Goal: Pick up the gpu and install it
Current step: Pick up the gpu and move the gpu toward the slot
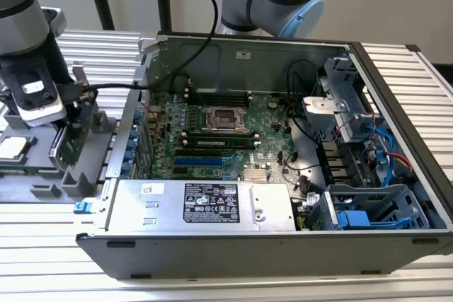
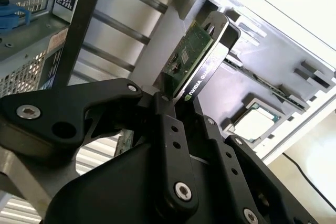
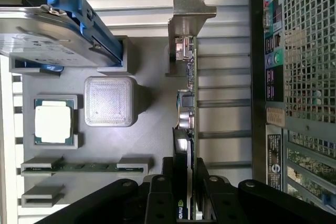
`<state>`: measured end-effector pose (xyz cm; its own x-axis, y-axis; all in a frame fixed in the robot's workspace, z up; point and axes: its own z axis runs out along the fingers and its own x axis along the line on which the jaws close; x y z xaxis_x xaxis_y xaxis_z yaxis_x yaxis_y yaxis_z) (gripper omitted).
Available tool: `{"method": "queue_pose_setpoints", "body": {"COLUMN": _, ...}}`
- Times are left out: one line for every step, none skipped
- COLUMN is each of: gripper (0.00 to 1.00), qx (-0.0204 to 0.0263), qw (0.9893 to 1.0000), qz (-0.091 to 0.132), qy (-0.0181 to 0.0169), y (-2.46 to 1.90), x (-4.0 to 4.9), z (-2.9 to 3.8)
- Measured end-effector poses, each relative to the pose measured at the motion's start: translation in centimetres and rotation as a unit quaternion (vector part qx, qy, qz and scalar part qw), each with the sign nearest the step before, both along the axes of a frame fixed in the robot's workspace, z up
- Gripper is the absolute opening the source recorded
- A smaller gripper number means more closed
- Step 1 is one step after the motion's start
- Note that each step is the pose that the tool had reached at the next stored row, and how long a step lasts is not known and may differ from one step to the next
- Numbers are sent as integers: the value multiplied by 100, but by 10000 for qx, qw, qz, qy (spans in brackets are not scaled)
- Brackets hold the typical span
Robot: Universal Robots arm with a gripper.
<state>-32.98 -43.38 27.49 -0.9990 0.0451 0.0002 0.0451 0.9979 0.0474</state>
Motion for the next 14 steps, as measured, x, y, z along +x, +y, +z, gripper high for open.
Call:
{"method": "queue_pose_setpoints", "body": {"gripper": 0, "qx": 0, "qw": 10000, "qz": 0, "qy": 0, "y": 0, "x": 0, "z": 13}}
{"method": "queue_pose_setpoints", "body": {"gripper": 0, "qx": 0, "qw": 10000, "qz": 0, "qy": 0, "y": 0, "x": 0, "z": 26}}
{"method": "queue_pose_setpoints", "body": {"gripper": 0, "qx": 0, "qw": 10000, "qz": 0, "qy": 0, "y": 0, "x": 0, "z": 42}}
{"method": "queue_pose_setpoints", "body": {"gripper": 0, "qx": 0, "qw": 10000, "qz": 0, "qy": 1, "y": 0, "x": 0, "z": 57}}
{"method": "queue_pose_setpoints", "body": {"gripper": 0, "qx": 0, "qw": 10000, "qz": 0, "qy": 0, "y": 0, "x": 0, "z": 71}}
{"method": "queue_pose_setpoints", "body": {"gripper": 0, "qx": 0, "qw": 10000, "qz": 0, "qy": 0, "y": 0, "x": 0, "z": 86}}
{"method": "queue_pose_setpoints", "body": {"gripper": 0, "qx": 0, "qw": 10000, "qz": 0, "qy": -1, "y": 0, "x": 0, "z": 101}}
{"method": "queue_pose_setpoints", "body": {"gripper": 0, "qx": 0, "qw": 10000, "qz": 0, "qy": -1, "y": 0, "x": 0, "z": 117}}
{"method": "queue_pose_setpoints", "body": {"gripper": 0, "qx": 0, "qw": 10000, "qz": 0, "qy": 0, "y": 0, "x": 0, "z": 133}}
{"method": "queue_pose_setpoints", "body": {"gripper": 0, "qx": 0, "qw": 10000, "qz": 0, "qy": 0, "y": 0, "x": 0, "z": 149}}
{"method": "queue_pose_setpoints", "body": {"gripper": 0, "qx": 0, "qw": 10000, "qz": 0, "qy": 0, "y": 0, "x": 0, "z": 163}}
{"method": "queue_pose_setpoints", "body": {"gripper": 0, "qx": 0, "qw": 10000, "qz": 0, "qy": 0, "y": 0, "x": 0, "z": 180}}
{"method": "queue_pose_setpoints", "body": {"gripper": 0, "qx": 0, "qw": 10000, "qz": 0, "qy": 0, "y": 0, "x": 0, "z": 197}}
{"method": "queue_pose_setpoints", "body": {"gripper": 0, "qx": 0, "qw": 10000, "qz": 0, "qy": 0, "y": 0, "x": 0, "z": 216}}
